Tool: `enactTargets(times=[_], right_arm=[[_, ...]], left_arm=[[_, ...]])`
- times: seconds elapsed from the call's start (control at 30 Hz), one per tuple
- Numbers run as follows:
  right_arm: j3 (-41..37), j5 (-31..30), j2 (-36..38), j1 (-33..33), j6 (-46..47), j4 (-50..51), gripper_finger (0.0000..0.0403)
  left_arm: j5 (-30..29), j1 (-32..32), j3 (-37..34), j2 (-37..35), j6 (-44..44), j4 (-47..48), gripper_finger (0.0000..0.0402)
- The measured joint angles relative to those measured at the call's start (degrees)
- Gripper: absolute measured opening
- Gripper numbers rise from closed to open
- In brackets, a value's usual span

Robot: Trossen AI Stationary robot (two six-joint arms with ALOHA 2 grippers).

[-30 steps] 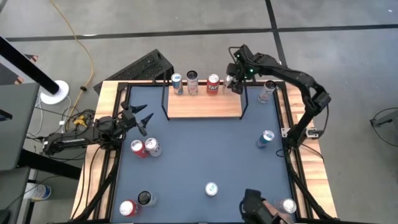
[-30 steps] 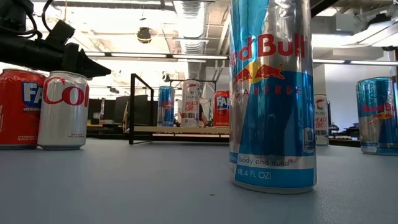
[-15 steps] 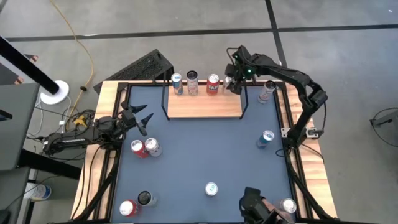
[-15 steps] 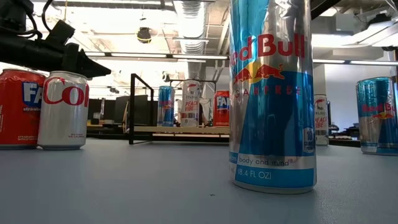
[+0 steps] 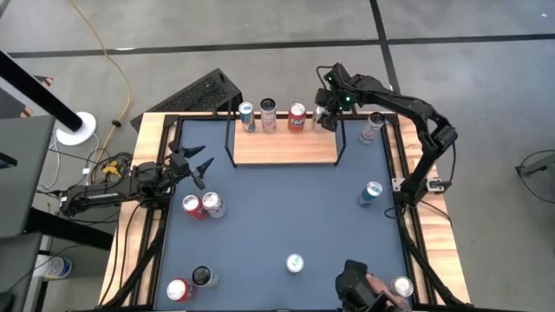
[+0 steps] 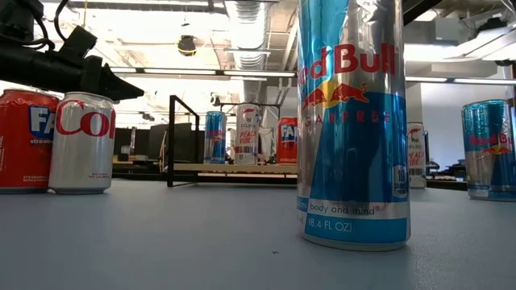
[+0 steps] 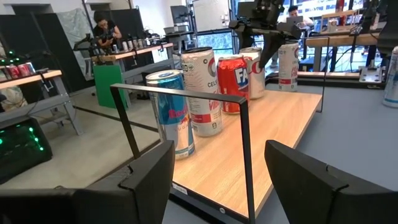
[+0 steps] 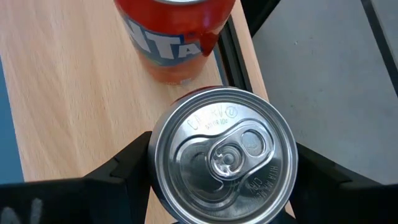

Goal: Place canned beverage on shelf
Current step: Put the top right red-silver soda can on the shelf

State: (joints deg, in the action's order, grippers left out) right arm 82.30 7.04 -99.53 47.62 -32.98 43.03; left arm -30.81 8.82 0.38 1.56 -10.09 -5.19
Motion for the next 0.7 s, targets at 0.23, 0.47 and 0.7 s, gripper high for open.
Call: enactTargets(times=[0.23,0.47,0.7], right_arm=[[0.0,-1.57,0.0,-0.23,0.44,-0.06,0.0277],[0.0,-1.56,0.0,-0.35,-0.34,-0.28,0.0277],[0.0,-1.34,0.0,-0.33,-0.47,-0.26,0.0277]], left_arm=[[0.0,0.0,0.01,-0.01,0.0,-0.01,0.024],[0.01,0.01,0.01,0.0,0.0,0.0,0.024],[0.02,0.0,0.0,0.0,0.0,0.0,0.024]])
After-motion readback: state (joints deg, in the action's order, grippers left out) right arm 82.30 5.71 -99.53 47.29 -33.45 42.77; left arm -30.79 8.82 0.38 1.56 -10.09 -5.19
